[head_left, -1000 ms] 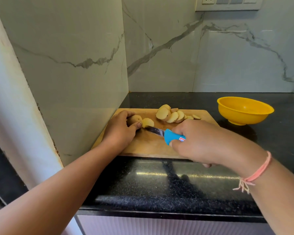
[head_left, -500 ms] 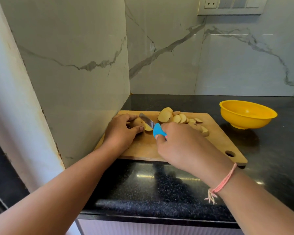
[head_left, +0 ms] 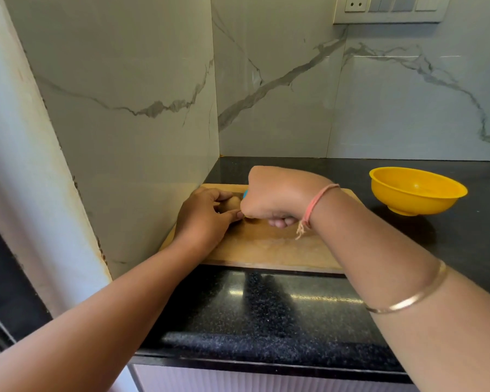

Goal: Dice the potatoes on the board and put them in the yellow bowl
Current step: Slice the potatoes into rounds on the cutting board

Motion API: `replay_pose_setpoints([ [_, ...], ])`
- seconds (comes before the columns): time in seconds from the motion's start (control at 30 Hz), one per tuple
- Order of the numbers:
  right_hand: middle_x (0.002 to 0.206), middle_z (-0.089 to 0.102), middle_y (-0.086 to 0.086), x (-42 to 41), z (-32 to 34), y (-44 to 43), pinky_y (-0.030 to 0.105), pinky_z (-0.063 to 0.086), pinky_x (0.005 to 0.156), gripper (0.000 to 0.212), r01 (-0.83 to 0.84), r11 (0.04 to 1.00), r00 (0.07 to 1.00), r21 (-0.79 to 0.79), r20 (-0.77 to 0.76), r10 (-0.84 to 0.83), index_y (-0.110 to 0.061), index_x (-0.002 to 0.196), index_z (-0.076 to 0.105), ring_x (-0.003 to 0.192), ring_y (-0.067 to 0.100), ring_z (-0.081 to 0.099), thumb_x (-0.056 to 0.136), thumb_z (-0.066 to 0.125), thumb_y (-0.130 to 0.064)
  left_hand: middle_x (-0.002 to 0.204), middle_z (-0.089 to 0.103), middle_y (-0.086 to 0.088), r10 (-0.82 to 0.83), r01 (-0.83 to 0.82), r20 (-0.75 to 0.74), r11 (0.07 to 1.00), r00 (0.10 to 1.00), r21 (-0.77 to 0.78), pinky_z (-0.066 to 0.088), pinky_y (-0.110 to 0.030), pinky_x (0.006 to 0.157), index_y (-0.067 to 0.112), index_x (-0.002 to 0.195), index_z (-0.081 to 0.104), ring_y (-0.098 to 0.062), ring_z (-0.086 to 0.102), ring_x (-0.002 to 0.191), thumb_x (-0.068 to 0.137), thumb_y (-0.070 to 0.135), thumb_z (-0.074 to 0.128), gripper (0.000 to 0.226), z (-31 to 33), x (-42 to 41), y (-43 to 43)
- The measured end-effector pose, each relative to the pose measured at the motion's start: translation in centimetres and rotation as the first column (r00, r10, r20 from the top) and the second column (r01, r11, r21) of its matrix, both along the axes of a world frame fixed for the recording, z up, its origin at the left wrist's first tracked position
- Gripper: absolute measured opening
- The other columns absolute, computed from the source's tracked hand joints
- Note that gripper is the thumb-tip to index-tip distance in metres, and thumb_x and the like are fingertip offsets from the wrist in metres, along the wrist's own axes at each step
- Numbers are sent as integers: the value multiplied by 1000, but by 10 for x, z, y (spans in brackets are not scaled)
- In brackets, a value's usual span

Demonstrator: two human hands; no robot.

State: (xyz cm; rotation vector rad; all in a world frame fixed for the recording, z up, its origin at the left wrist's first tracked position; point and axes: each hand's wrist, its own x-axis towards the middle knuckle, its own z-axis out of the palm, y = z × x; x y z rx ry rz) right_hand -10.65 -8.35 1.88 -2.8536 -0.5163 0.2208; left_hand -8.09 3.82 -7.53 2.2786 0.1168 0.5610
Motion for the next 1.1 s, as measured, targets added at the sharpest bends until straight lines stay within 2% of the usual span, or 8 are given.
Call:
replay_pose_setpoints([
  [0.17,63,56,10,3,-14,-5,16,34,35,16,14,1000,1000,28,11,-14,1,98,52,42,15,45,92,44,-11,122,59,2,2,-2,14,1000,1000,-18,38,-21,79,19,118,66,-8,55,95,80,26,75,40,0,-1,-1],
  [0.27,69,54,5,-8,-28,-14,18,39,40,13,10,998,998,65,55,-13,-12,104,46,43,13,49,94,44,-20,123,59,3,15,-15,3,999,1000,-46,37,-20,80,19,116,66,-7,53,95,79,26,76,39,1,1,-1],
  [0.33,74,54,2,-17,-39,-22,23,43,45,19,-3,998,997,57,76,-2,-15,112,46,49,13,53,95,43,-24,123,59,4,21,-22,-15,997,1000,-68,38,-22,81,18,117,66,-8,54,98,78,29,77,41,1,2,0],
  [0.43,80,50,-3,-28,-53,-35,23,39,47,32,-8,999,995,34,101,4,-18,126,45,57,10,50,96,45,-28,124,59,4,25,-28,-34,996,999,-79,41,-24,84,19,119,64,-10,54,103,78,32,76,45,1,3,0],
  [0.57,78,47,-6,-39,-64,-48,24,35,47,31,-13,1000,990,8,143,12,-21,124,46,58,9,47,95,45,-31,126,59,3,37,-40,-36,996,999,-85,40,-25,86,20,121,63,-14,54,109,80,33,74,44,1,2,-1],
  [0.73,85,54,-4,-34,-54,-64,25,38,49,38,50,997,995,67,83,-56,-25,130,47,57,9,49,95,45,-37,131,57,1,25,-27,-44,999,999,-46,37,-23,87,19,126,60,-16,53,114,84,32,70,45,1,0,0],
  [0.87,83,55,-2,-21,-53,-64,25,38,50,34,88,995,982,52,163,-96,-20,124,53,62,12,52,95,43,-36,134,54,0,-3,1,-73,999,997,-34,38,-25,87,21,130,57,-17,53,117,84,32,70,49,1,-2,1],
  [1.1,82,56,-1,-27,-47,-48,23,37,49,30,45,973,971,228,218,-96,-20,119,54,64,10,52,99,38,-36,139,50,2,-1,3,-69,1000,998,26,35,-20,86,23,135,52,-14,53,117,90,29,64,48,1,-2,2],
])
